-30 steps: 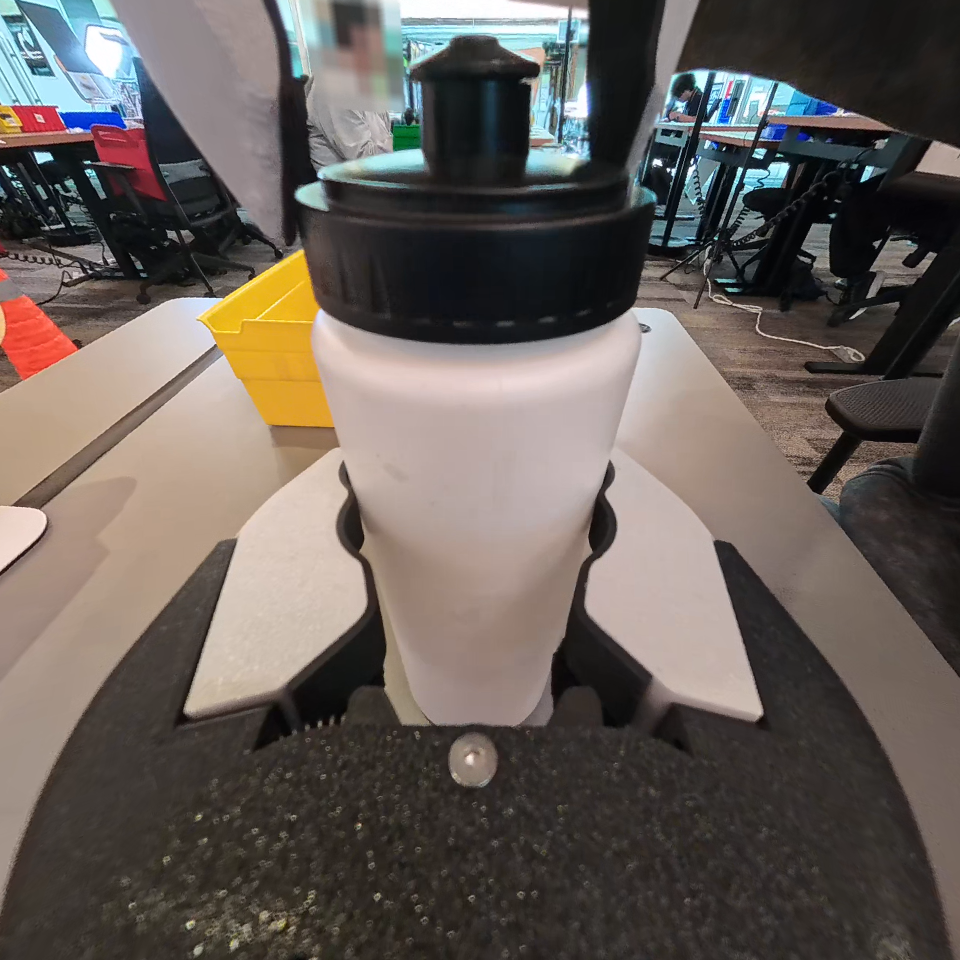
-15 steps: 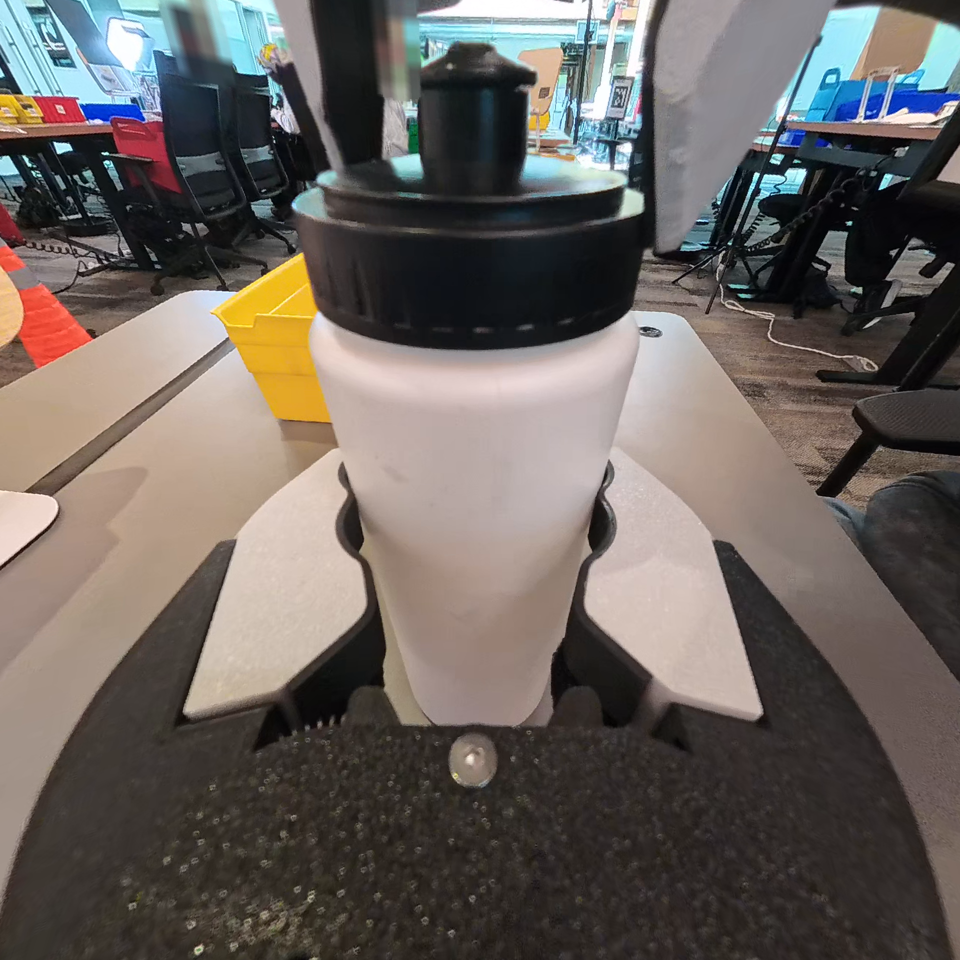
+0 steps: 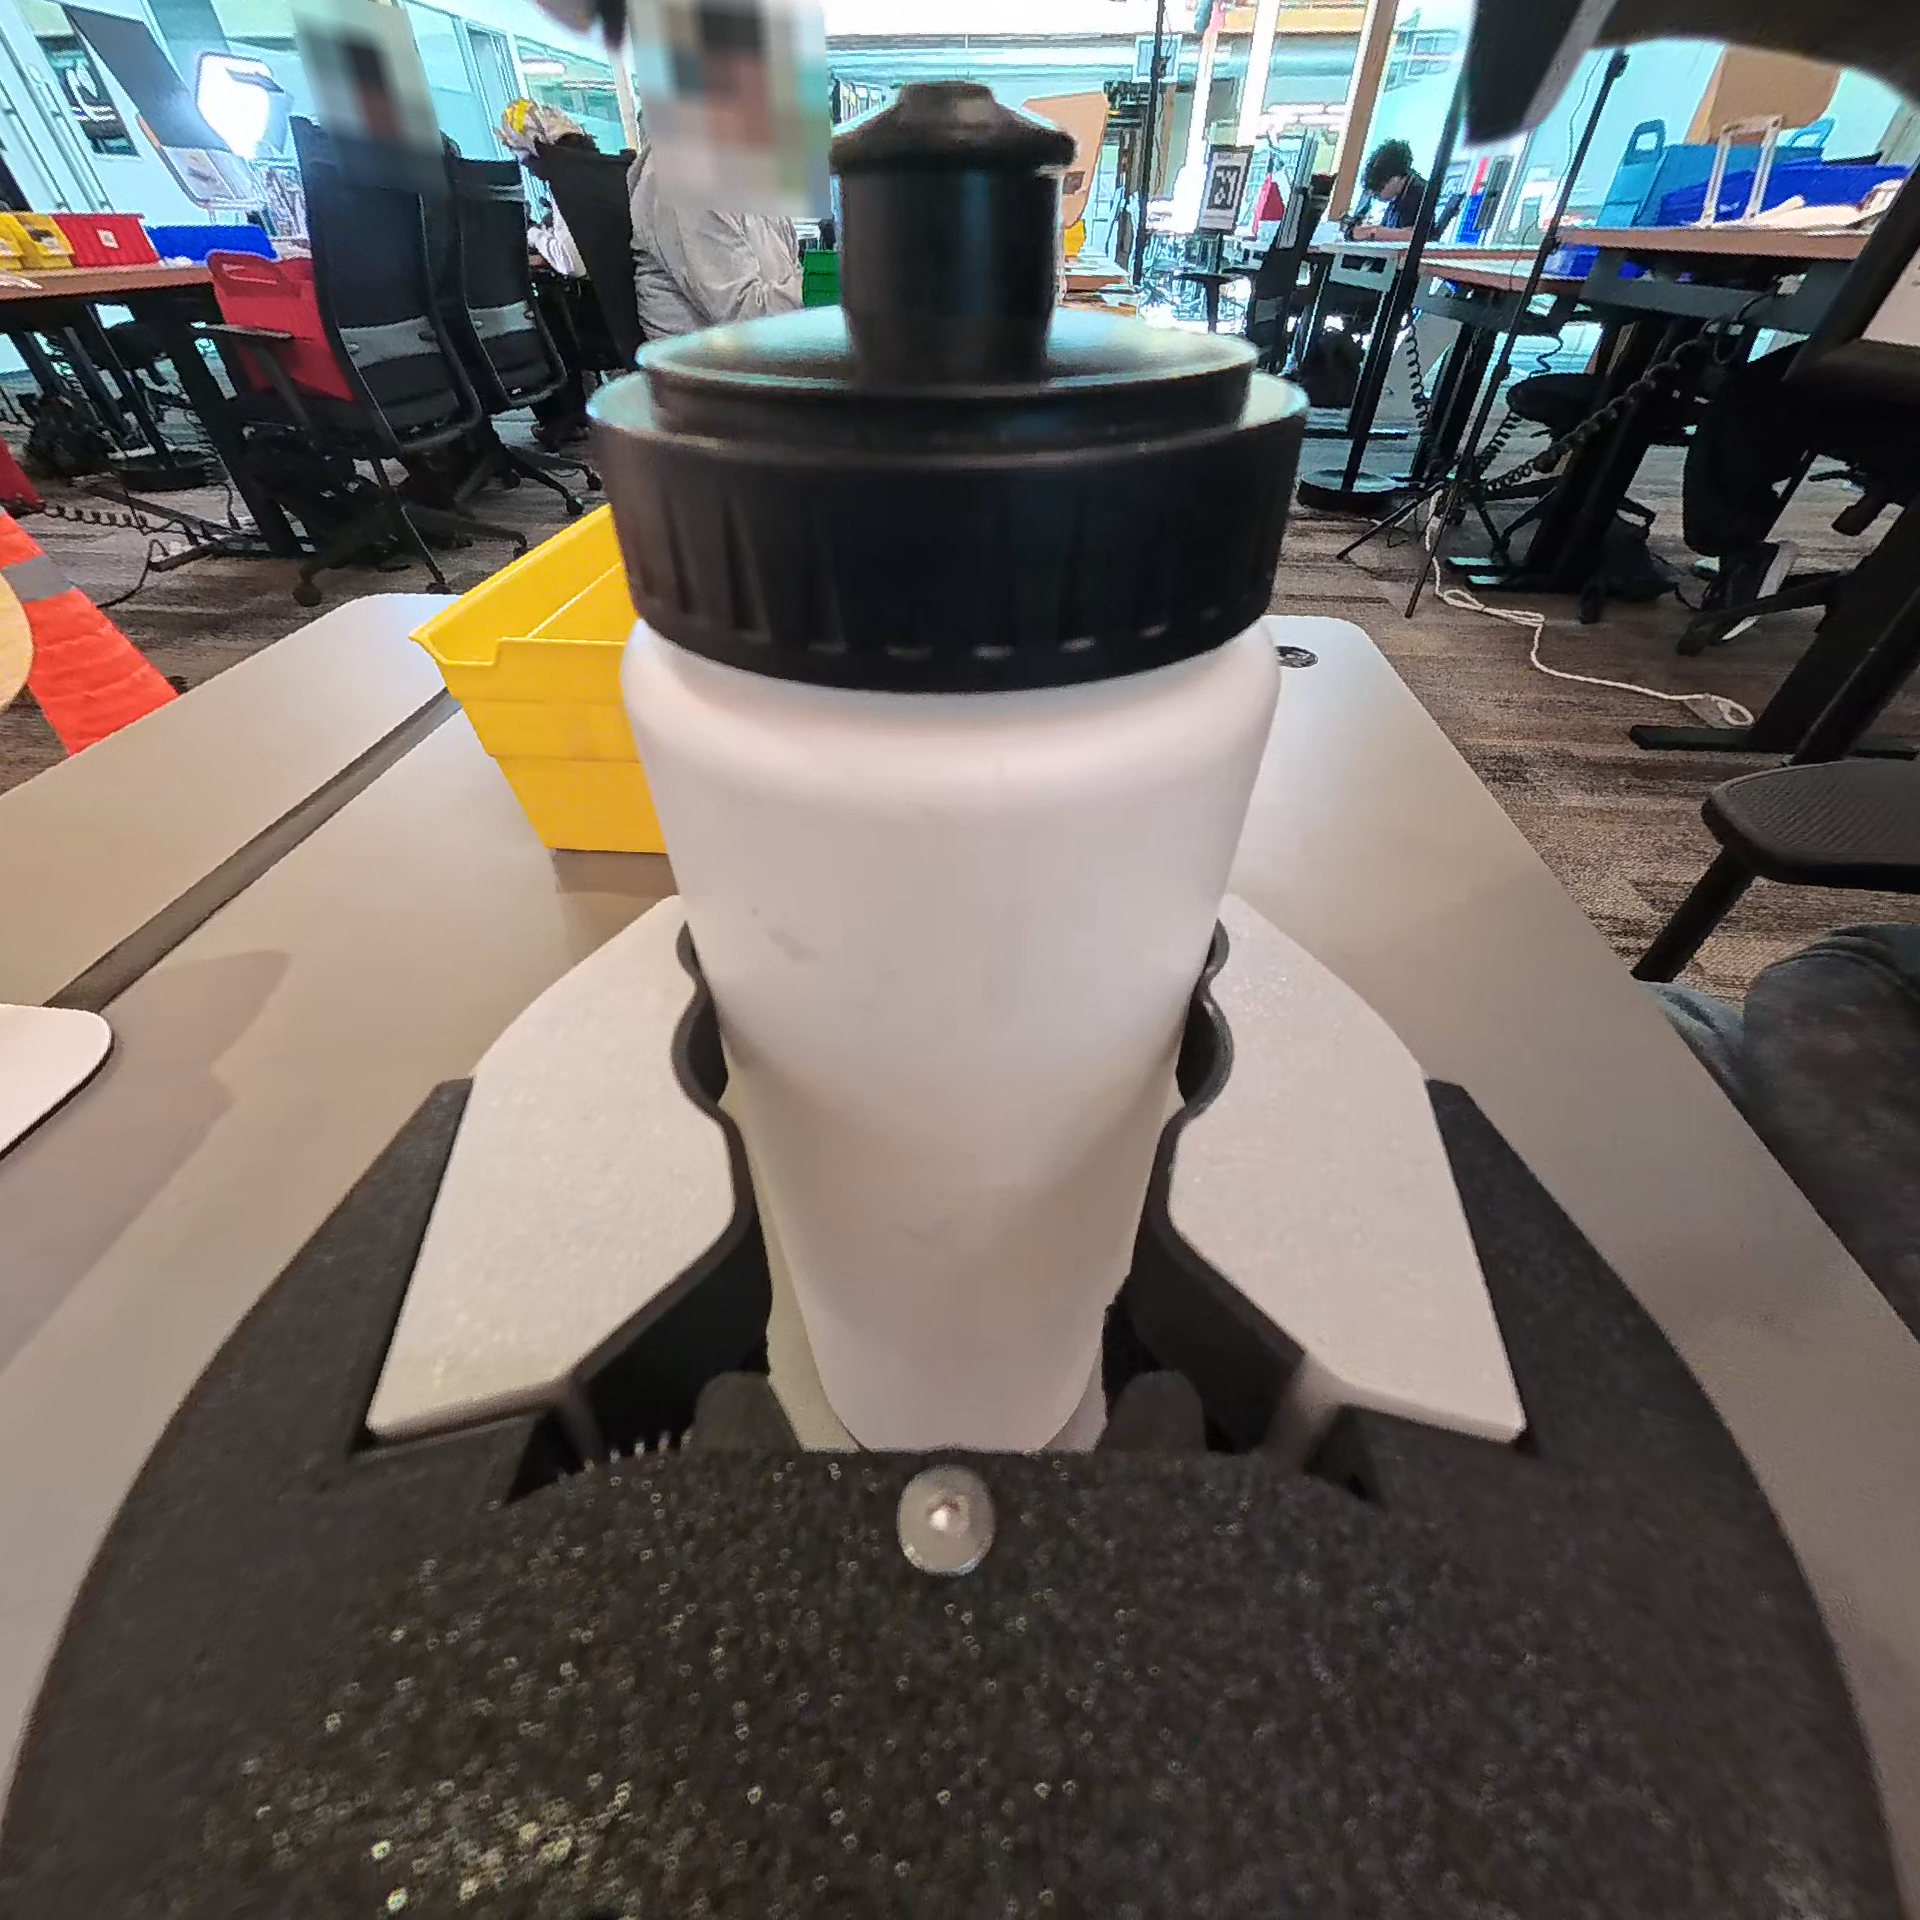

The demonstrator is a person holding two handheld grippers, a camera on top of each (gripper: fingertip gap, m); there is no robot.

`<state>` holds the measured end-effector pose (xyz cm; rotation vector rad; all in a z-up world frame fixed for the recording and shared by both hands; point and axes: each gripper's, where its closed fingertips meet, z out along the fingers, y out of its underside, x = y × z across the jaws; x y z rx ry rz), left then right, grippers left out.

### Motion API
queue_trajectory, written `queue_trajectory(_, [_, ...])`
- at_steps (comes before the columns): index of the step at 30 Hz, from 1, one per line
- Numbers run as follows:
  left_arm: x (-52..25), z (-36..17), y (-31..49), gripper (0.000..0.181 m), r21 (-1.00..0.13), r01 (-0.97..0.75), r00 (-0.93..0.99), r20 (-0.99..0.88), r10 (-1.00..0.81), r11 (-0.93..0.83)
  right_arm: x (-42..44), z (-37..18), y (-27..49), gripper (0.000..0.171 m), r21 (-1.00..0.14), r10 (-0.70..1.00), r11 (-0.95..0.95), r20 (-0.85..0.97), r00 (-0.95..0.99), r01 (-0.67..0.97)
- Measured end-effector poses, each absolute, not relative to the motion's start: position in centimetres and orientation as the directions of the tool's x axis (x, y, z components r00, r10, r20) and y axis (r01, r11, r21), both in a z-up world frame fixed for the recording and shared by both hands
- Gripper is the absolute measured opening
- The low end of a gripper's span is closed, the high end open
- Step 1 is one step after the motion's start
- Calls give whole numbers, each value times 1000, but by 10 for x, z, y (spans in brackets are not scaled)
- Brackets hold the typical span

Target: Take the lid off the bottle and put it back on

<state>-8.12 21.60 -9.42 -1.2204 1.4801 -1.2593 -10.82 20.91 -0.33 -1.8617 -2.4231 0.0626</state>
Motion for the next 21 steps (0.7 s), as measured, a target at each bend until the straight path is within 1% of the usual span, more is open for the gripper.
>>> queue_trajectory(1, [-81,-94,216,86,-987,-160,-193,2,-981,29,-111,-5,209,76,-100,961,275,19,-275,956])
queue_trajectory(3, [-81,-94,216,86,-986,-163,-197,0,-980,33,-111,-13,213,85,-65,949,313,-6,-314,947])
queue_trajectory(6, [-82,-94,215,86,-986,-165,-200,1,-980,33,-109,-25,218,83,-20,922,387,-24,-388,922])
queue_trajectory(8, [-82,-94,215,86,-986,-165,-200,2,-980,32,-107,-31,223,75,-1,903,429,-23,-429,903])
queue_trajectory(10, [-83,-94,216,86,-986,-166,-199,4,-980,29,-106,-34,223,72,-16,892,450,-47,-451,893])
queue_trajectory(12, [-83,-94,217,86,-985,-168,-197,5,-980,28,-107,-34,224,71,-25,895,443,-46,-444,896])
queue_trajectory(14, [-84,-95,218,86,-985,-172,-189,3,-982,31,-108,-34,224,71,-28,921,385,-54,-386,922])
queue_trajectory(16, [-84,-95,218,86,-984,-176,-185,5,-983,28,-108,-34,224,71,-35,960,272,-60,-274,962])
queue_trajectory(21, [-84,-95,220,86,-984,-177,-174,12,-985,20,-108,-34,226,71,-41,993,-95,-68,93,995])
